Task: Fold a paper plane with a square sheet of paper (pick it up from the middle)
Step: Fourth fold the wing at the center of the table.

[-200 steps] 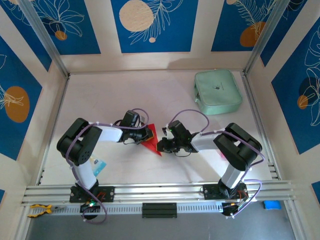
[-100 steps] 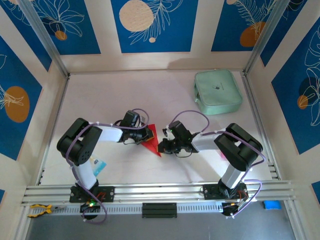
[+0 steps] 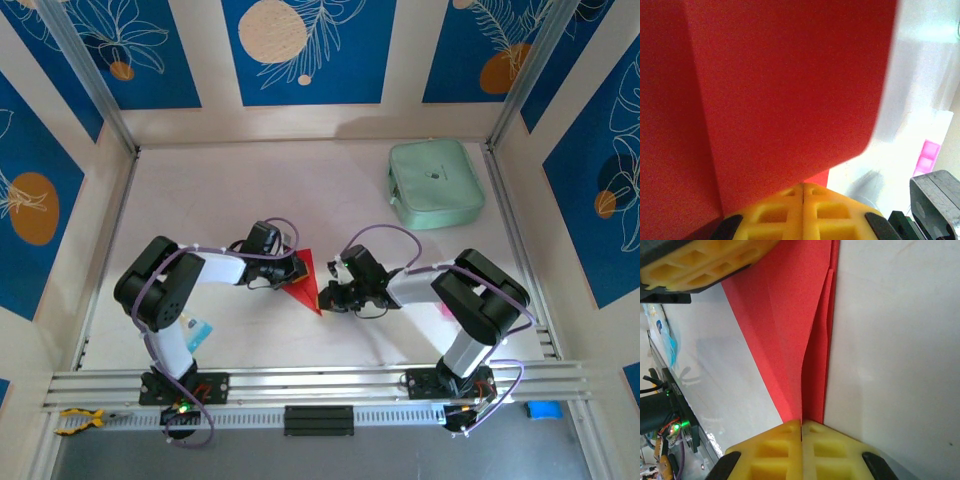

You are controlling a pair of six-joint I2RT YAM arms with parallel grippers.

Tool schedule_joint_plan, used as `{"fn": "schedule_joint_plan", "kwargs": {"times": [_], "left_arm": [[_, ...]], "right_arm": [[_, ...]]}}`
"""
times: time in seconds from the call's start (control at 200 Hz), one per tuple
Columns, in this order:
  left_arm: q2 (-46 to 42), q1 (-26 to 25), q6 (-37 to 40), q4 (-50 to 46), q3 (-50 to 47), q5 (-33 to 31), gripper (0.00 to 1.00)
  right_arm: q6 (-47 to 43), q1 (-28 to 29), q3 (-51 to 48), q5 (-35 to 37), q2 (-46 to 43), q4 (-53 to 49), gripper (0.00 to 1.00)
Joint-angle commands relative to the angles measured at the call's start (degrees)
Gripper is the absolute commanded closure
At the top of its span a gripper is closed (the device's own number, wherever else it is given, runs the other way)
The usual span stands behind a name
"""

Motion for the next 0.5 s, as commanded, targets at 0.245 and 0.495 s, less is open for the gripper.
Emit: {"fn": "schedule_joint_plan", "kwargs": {"times": [0.245,0.495], "left_arm": [[2.04,0.00,-0.02,-1.81,-1.65,-2.47,0.95],[2.17,0.02,-0.14,-1.44,-1.78,-2.36,0.96]], "right_arm": [[0.11,0.60,-2.06,-2.52,-1.69,-4.57,0.82],[-0.33,2.20,-1.62,0.39,-0.12,-6.71,0.96]]}}
